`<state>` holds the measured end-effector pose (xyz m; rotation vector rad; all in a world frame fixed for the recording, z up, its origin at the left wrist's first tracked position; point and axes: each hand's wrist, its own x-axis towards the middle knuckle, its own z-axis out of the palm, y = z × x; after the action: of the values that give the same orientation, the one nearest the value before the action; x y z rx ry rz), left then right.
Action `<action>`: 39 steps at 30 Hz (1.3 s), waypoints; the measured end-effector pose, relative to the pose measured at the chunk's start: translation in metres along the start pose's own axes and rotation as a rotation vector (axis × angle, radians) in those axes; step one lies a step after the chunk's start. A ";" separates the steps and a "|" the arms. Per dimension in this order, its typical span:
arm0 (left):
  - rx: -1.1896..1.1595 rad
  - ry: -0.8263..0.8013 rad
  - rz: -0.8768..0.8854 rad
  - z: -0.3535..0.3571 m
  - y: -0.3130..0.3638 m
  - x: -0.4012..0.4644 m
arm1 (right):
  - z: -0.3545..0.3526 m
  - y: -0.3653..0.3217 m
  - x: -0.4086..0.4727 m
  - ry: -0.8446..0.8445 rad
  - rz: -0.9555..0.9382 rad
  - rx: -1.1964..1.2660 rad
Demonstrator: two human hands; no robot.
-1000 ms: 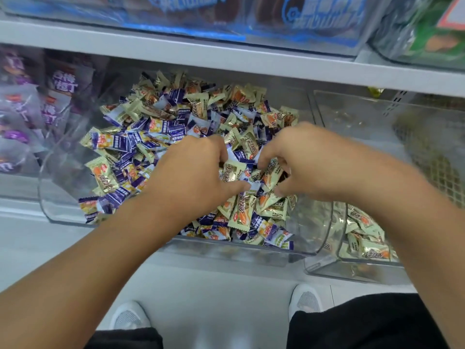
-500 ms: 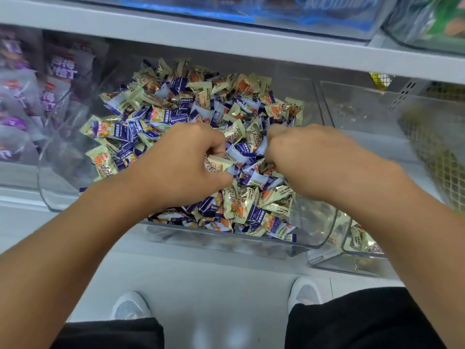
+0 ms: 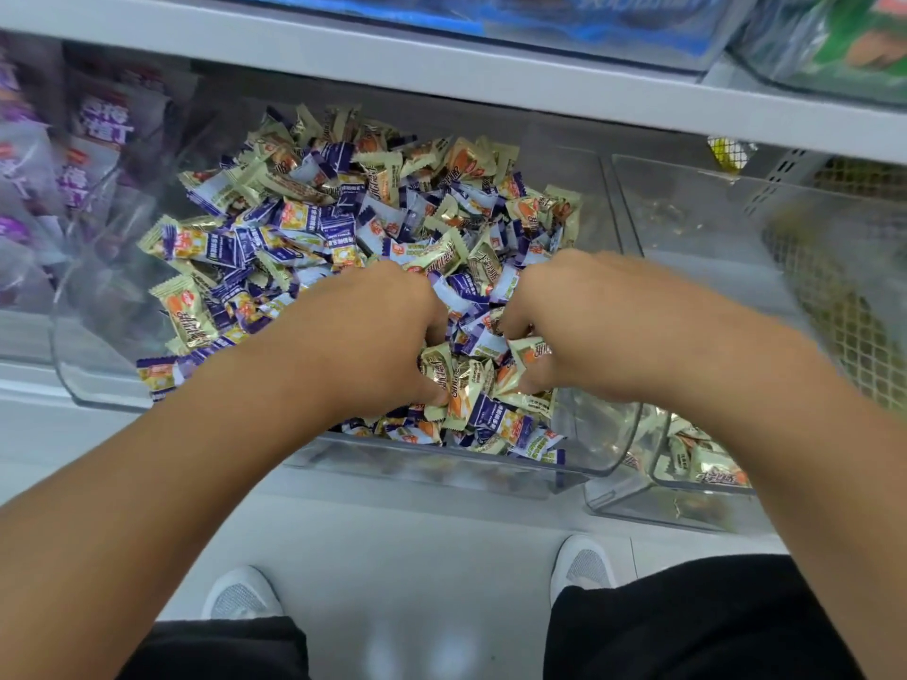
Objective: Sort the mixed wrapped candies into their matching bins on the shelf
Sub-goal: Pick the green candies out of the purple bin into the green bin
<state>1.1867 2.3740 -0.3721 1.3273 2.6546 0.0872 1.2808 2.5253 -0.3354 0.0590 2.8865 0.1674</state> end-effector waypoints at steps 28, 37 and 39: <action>-0.730 0.044 -0.147 -0.018 -0.008 -0.020 | -0.008 0.015 -0.037 0.300 -0.049 0.003; -0.958 0.292 0.117 -0.039 0.083 0.010 | 0.007 0.120 -0.089 0.118 0.092 0.995; -0.875 0.298 0.167 -0.039 0.109 0.026 | 0.014 0.138 -0.093 0.130 0.204 0.972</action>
<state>1.2499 2.4616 -0.3228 1.2414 2.1984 1.3692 1.3780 2.6592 -0.3096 0.5197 2.7744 -1.2249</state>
